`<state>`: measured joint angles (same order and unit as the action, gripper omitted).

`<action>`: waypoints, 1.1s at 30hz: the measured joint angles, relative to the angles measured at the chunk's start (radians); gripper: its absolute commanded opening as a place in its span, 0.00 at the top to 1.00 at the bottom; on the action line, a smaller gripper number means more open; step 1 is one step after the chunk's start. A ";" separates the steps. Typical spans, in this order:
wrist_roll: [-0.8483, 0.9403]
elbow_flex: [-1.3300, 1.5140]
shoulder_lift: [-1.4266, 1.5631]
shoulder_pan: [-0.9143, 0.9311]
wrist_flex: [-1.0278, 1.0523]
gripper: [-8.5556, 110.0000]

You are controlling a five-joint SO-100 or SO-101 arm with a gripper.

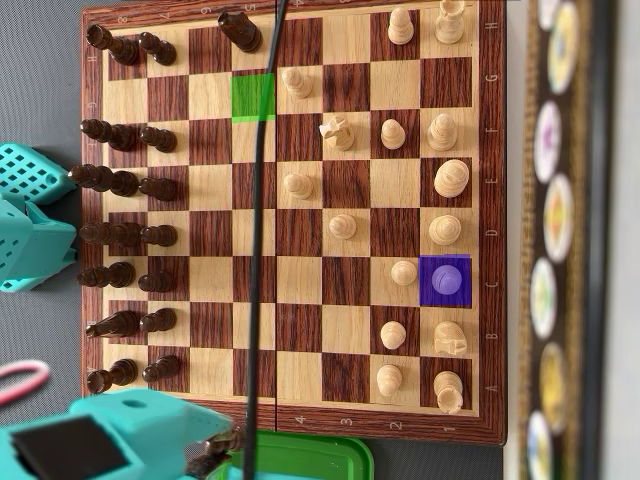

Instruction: Play chess

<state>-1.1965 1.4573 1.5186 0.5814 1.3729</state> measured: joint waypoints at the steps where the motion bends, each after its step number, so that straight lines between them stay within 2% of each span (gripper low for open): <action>1: 0.003 -0.017 -0.028 0.002 0.000 0.90; 14: 0.032 -0.219 -0.284 0.077 0.000 0.90; 27: 0.069 -0.285 -0.376 0.103 -0.037 0.89; 33: 0.075 -0.287 -0.376 0.101 -0.037 0.83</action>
<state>-1.1213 1.1704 1.1428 0.6826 1.3361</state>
